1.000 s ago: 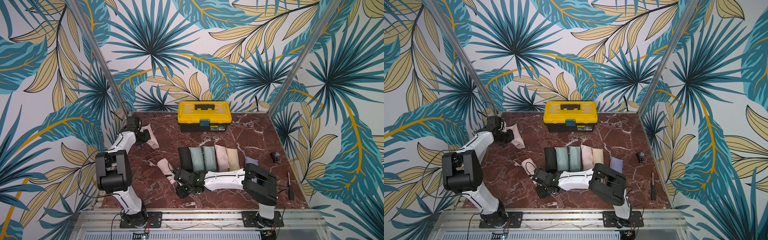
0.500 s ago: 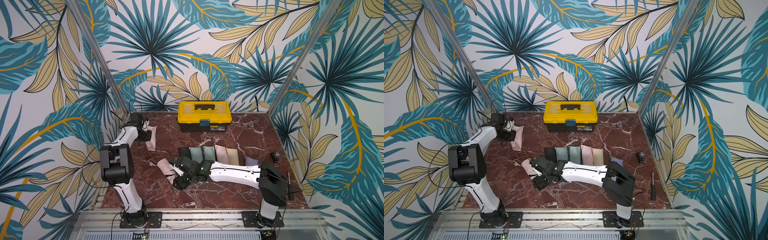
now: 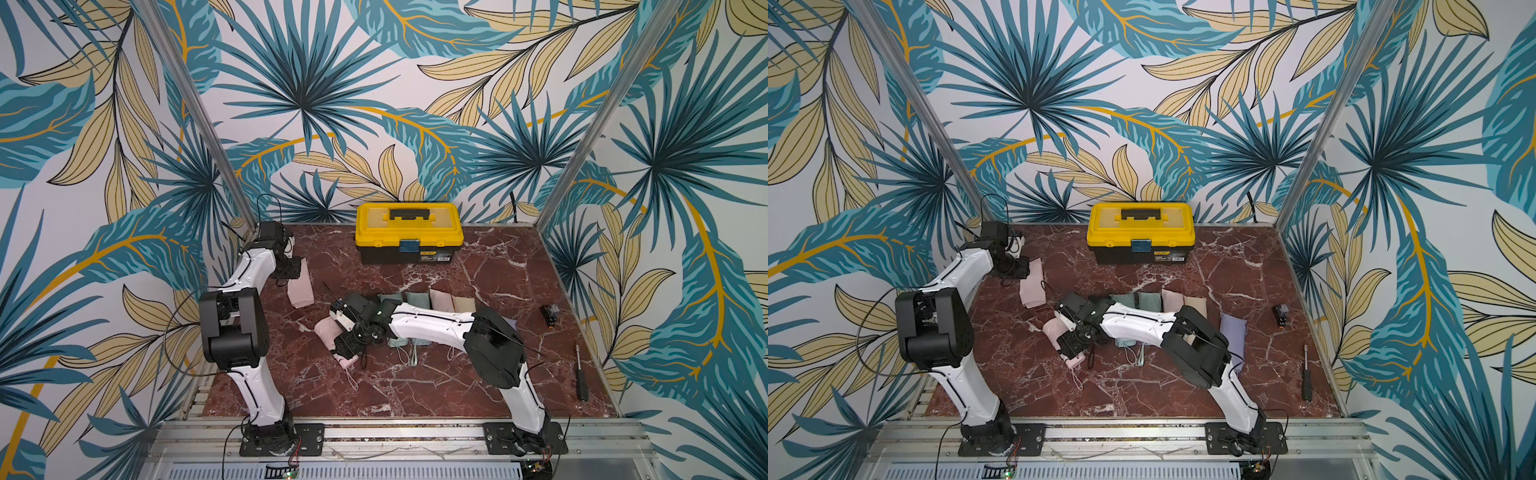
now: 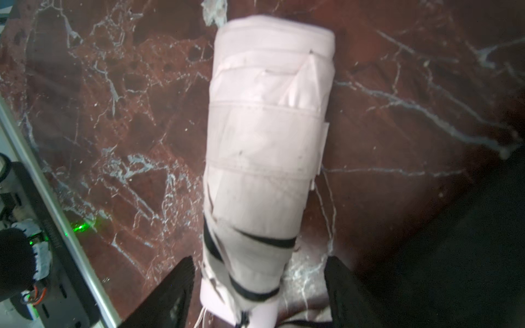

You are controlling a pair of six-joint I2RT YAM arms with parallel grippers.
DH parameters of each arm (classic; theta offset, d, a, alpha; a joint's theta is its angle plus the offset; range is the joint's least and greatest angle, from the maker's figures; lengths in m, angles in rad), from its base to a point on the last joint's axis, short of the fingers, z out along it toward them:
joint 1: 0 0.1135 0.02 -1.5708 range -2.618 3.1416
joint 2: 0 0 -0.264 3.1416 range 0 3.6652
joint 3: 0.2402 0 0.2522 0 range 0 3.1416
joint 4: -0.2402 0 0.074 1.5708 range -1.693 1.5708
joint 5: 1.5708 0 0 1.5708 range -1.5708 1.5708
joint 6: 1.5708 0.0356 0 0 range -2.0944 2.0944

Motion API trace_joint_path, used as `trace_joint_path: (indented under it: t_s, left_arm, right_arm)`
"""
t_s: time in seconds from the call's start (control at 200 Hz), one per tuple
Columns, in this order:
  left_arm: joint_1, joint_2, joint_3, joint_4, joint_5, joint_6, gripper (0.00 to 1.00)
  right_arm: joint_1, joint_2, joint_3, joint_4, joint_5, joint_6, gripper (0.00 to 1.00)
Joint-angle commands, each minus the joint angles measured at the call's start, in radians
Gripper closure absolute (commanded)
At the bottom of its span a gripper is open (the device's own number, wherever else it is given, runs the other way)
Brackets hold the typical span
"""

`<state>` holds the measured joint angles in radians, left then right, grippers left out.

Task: Take umbrellas out of sleeves
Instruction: Place the umbrella sleeve at the center of the board, then move the umbrella to the center of the board.

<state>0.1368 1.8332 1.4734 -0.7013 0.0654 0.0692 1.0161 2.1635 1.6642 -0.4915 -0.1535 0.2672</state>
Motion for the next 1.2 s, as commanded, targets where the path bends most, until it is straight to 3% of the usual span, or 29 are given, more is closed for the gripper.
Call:
trace_joint_path:
  t_s: [0.0,0.305,0.561,0.821,0.991,1.192]
  left_arm:
    - [-0.002,-0.126,0.006,0.002,0.070,-0.070,0.56]
    - [0.000,-0.218,-0.005,0.038,0.218,-0.138,0.56]
    - [0.000,-0.306,-0.025,0.080,0.267,-0.181,0.56]
    - [0.014,-0.339,-0.034,0.104,0.326,-0.208,0.56]
    - [0.022,-0.345,-0.040,0.117,0.349,-0.226,0.56]
    - [0.024,-0.349,-0.050,0.129,0.355,-0.233,0.55]
  right_arm:
    - [-0.002,0.038,0.067,-0.055,0.016,-0.021,0.25]
    - [-0.003,0.197,0.266,-0.102,-0.006,0.085,0.34]
    - [-0.003,0.299,0.413,-0.121,0.025,0.256,0.40]
    - [-0.004,0.416,0.560,-0.049,-0.047,0.495,0.40]
    - [-0.004,0.485,0.623,0.083,-0.165,0.616,0.40]
    - [-0.003,0.458,0.601,0.154,-0.181,0.594,0.35]
